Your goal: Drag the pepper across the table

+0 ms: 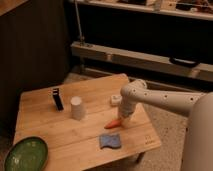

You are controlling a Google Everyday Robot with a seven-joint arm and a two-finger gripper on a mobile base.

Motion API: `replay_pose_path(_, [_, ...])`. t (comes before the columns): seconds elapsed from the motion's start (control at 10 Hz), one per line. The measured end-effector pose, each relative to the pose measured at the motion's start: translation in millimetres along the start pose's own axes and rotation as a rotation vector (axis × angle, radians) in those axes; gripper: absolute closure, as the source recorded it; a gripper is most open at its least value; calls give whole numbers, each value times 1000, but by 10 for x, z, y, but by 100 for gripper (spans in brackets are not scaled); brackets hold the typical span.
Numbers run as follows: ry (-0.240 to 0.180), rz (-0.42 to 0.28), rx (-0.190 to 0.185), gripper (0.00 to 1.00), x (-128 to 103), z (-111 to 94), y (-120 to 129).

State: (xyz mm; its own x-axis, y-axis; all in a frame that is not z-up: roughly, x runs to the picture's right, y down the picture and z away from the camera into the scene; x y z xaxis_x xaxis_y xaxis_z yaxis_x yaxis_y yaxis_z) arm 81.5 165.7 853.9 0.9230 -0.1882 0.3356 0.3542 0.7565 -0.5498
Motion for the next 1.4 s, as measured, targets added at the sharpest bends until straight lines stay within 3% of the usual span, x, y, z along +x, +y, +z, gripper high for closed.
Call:
replay_pose_path(0.5, [-5,-74,-4,85,-329,0,25])
replay_pose_path(1.0, [10,-183,4,85,-806,29,-31])
replay_pose_path(1.4, [65,-148,17,85,-652,63,-428])
